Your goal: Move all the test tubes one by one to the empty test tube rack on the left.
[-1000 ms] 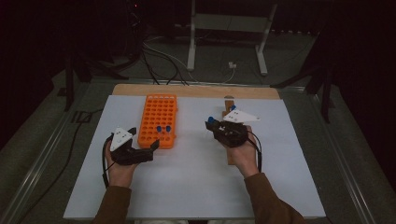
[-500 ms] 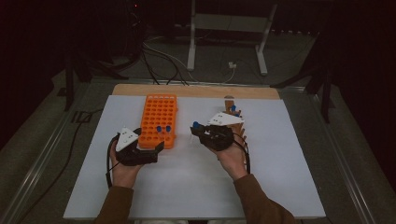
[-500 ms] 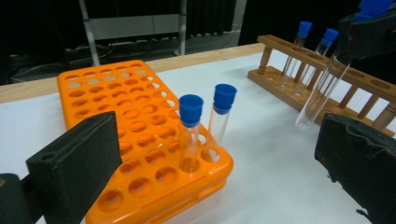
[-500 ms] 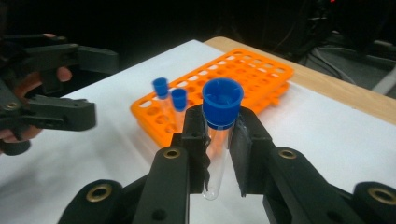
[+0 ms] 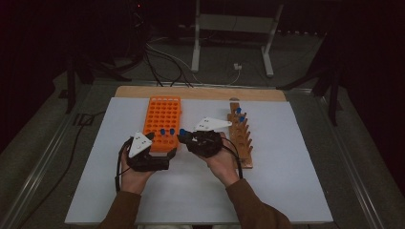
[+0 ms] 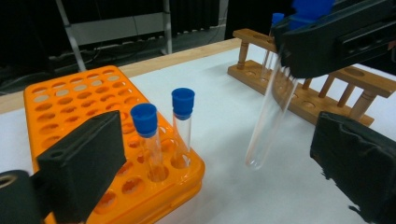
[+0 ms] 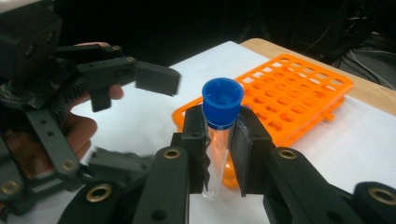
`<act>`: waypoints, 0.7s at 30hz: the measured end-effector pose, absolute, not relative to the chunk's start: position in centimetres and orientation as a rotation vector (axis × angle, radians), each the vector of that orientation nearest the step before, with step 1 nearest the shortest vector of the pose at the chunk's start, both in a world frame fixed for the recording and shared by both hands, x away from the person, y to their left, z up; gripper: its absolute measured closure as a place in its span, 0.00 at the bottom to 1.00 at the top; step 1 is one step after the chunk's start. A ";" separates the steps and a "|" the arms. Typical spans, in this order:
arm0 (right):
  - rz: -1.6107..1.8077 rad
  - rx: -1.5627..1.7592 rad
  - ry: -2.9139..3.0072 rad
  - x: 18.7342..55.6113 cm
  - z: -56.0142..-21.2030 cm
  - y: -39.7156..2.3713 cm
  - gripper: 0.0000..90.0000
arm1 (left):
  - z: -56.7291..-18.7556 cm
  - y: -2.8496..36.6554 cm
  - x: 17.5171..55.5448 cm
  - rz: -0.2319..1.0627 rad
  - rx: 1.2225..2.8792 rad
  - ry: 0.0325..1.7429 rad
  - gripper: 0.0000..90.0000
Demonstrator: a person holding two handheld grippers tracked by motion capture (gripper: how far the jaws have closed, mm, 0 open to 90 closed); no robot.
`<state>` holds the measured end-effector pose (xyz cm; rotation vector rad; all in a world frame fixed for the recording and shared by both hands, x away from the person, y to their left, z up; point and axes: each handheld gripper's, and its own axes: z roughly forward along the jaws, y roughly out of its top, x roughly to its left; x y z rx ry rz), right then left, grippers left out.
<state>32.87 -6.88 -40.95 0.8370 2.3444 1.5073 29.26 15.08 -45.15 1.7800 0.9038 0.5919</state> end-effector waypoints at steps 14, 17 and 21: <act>1.523 0.783 2.412 32.2 -41.0 -4.3 0.86 | -45.0 14.5 28.7 0.567 1.808 0.783 0.66; 1.526 0.784 2.415 32.2 -41.0 -4.2 0.86 | -45.0 14.6 28.6 0.569 1.815 0.771 0.74; 1.529 0.786 2.418 32.2 -41.0 -4.1 0.86 | -45.1 14.6 28.6 0.561 1.820 0.764 0.84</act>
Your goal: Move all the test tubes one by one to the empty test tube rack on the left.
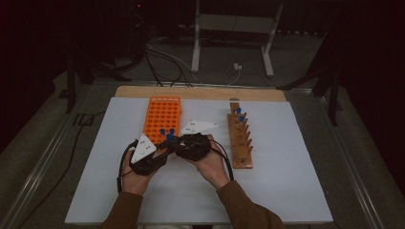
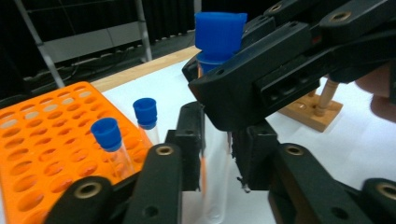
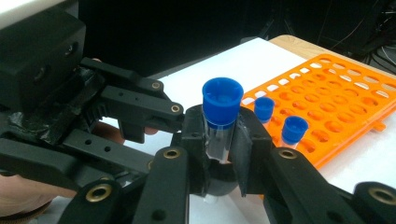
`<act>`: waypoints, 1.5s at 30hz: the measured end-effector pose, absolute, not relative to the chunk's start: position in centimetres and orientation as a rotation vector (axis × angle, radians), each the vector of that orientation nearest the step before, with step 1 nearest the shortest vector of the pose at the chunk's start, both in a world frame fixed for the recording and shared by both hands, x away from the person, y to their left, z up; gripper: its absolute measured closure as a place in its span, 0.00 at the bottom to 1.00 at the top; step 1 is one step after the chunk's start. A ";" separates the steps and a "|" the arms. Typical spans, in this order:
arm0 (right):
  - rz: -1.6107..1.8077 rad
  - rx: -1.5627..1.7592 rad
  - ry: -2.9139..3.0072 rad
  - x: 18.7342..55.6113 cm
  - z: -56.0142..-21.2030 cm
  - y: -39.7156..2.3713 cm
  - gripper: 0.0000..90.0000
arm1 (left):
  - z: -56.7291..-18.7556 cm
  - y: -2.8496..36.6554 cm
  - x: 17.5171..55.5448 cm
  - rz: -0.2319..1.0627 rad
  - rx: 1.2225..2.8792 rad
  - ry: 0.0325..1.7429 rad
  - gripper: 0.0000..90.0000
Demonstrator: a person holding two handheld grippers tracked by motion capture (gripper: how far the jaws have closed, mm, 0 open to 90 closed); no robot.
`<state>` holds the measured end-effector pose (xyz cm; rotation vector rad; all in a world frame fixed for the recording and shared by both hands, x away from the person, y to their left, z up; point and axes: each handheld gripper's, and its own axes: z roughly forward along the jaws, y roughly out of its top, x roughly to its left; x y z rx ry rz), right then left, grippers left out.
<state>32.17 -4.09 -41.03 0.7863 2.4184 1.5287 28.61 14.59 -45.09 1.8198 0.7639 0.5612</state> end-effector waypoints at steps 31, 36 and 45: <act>1.388 0.943 2.215 32.7 -40.2 -13.0 0.03 | -45.4 18.0 30.9 0.622 1.704 0.953 0.87; 1.379 0.954 2.190 32.5 -40.1 -14.7 0.03 | -45.8 17.9 32.0 0.643 1.710 0.983 0.87; 1.386 0.998 2.139 32.3 -40.2 -17.5 0.03 | -46.9 17.6 33.4 0.660 1.688 1.041 0.87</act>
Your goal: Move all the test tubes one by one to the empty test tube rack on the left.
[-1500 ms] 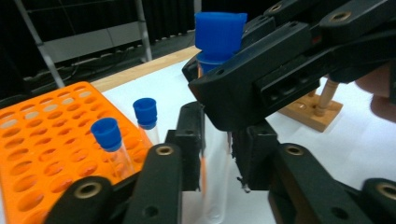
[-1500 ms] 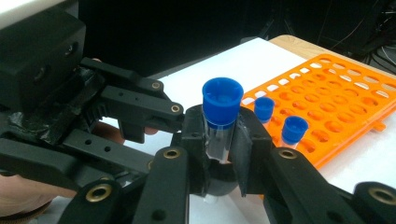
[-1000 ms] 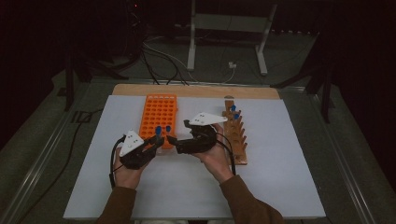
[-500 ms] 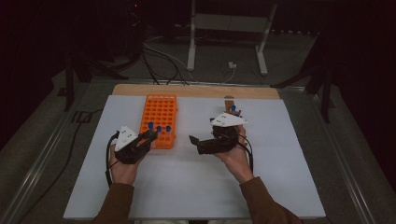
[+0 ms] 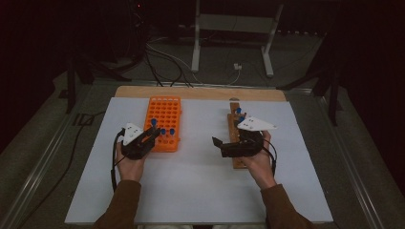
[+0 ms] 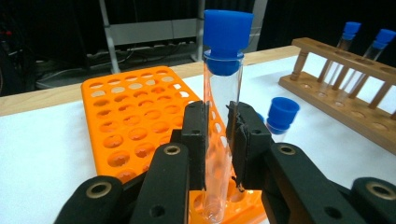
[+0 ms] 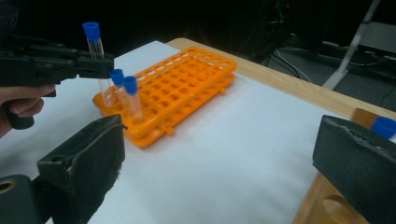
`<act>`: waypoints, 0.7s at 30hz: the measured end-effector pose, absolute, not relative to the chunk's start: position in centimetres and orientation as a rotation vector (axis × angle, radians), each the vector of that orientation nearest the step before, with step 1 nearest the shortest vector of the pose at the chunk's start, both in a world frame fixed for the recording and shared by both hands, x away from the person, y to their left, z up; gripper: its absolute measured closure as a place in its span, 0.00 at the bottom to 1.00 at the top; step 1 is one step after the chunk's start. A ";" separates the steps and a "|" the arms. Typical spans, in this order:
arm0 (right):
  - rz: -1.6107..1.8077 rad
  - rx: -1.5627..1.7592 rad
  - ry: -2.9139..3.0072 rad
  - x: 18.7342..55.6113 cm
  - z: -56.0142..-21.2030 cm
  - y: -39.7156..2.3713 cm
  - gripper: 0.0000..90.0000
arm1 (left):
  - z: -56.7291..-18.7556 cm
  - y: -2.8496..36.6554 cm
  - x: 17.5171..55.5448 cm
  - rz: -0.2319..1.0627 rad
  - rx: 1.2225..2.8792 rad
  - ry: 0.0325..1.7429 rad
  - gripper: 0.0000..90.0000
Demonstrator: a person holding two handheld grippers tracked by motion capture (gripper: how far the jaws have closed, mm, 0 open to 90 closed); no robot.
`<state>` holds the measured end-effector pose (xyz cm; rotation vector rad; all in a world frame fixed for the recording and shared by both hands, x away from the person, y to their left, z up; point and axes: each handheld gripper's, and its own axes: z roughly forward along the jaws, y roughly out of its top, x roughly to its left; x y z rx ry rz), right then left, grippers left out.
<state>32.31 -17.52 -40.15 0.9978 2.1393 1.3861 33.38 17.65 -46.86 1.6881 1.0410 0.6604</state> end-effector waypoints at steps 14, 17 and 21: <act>1.391 1.047 2.082 31.7 -40.3 -21.0 0.04 | -48.1 17.3 34.0 0.667 1.743 1.055 0.86; 1.381 1.065 2.072 31.6 -40.6 -21.9 0.04 | -48.5 17.2 34.1 0.660 1.758 1.063 0.86; 1.377 1.098 2.051 31.5 -41.0 -23.2 0.04 | -49.1 17.1 34.2 0.653 1.786 1.074 0.86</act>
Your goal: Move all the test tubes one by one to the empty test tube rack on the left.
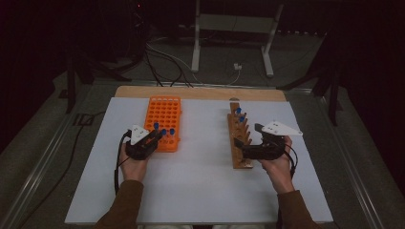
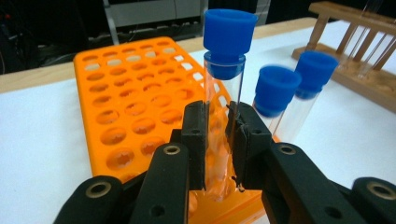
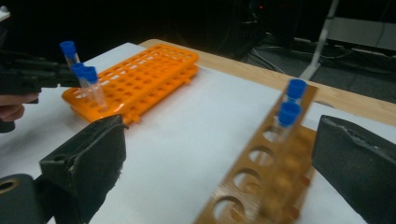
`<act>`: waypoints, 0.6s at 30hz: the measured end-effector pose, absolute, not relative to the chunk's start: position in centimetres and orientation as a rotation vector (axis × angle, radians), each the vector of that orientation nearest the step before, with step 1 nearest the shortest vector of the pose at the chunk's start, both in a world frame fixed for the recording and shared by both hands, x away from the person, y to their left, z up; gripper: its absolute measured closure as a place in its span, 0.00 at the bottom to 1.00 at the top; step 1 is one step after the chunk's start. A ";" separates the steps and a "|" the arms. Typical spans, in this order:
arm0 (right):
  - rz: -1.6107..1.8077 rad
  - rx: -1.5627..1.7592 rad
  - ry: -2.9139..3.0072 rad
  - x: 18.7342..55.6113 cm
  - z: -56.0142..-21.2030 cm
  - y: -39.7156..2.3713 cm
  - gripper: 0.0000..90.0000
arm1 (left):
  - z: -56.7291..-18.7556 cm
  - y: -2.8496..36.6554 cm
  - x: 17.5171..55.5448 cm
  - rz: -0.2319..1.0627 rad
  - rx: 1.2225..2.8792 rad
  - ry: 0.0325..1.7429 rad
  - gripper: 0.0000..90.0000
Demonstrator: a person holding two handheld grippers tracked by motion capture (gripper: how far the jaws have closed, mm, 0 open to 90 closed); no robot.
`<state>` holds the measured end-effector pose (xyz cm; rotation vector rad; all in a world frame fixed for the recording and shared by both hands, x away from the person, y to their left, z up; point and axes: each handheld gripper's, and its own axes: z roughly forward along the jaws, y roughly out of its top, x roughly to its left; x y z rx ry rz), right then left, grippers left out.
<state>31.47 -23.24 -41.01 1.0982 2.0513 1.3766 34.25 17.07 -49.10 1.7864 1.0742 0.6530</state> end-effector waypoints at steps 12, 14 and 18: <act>1.353 1.145 2.025 31.4 -41.6 -25.2 0.04 | -49.7 16.8 34.2 0.655 1.821 1.074 0.87; 1.348 1.145 2.028 31.4 -41.6 -25.1 0.04 | -49.8 16.9 34.2 0.653 1.826 1.074 0.87; 1.331 1.133 2.037 31.5 -41.8 -24.9 0.04 | -49.9 16.9 34.1 0.647 1.838 1.079 0.87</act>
